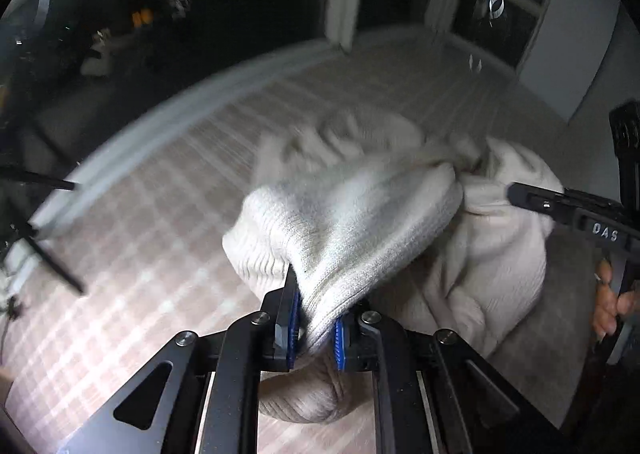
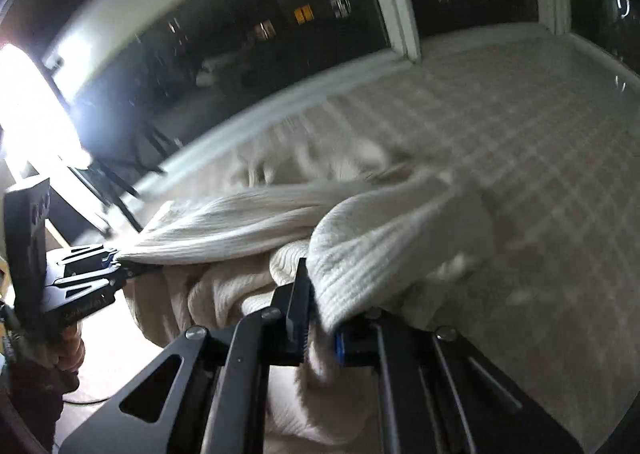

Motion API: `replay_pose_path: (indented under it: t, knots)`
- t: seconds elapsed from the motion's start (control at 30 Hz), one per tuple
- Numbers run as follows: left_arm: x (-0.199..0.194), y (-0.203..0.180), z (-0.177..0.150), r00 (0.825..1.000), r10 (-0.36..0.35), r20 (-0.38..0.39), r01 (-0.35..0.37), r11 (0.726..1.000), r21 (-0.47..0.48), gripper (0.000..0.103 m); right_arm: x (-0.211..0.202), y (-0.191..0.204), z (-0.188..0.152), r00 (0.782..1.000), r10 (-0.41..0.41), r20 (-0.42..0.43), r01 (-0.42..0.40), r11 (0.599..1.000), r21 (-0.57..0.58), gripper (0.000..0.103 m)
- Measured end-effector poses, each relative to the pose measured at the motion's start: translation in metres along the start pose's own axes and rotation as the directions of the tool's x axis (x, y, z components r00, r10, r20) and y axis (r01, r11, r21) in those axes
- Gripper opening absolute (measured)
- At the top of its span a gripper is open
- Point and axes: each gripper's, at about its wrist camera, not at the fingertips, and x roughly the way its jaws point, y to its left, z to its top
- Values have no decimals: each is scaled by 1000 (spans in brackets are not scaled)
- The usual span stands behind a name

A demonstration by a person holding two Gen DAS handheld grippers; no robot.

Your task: Fold clothes

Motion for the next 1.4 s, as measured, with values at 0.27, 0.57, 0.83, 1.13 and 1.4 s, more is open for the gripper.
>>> replay_pose_path:
  t: [0.27,0.57,0.83,1.13,1.4]
  knots:
    - [-164,91,-74,986,120,118,-99,981,-169,12,-118,41,3,980,88,176,-84,996,-28,7]
    - [-209,163,-274,911,316,-265,-388,874,-293,13,-88,56,-118,963,-158,-217,144,987,-76,8]
    - [-170,94,-214,967,217,-133,-235,963,-135,29,-89,108,-132,967,-139,-215,102,980,-172,47]
    - [-38,32,-154,984,33,-176,-12,993,119,38,-2,136,-112,950,13,-313,-46,994,-99,57]
    - [-46,66,-142,989,37,-140,-32,999,38,6,59,137,-124,923,53,-382,-96,991,-95,6]
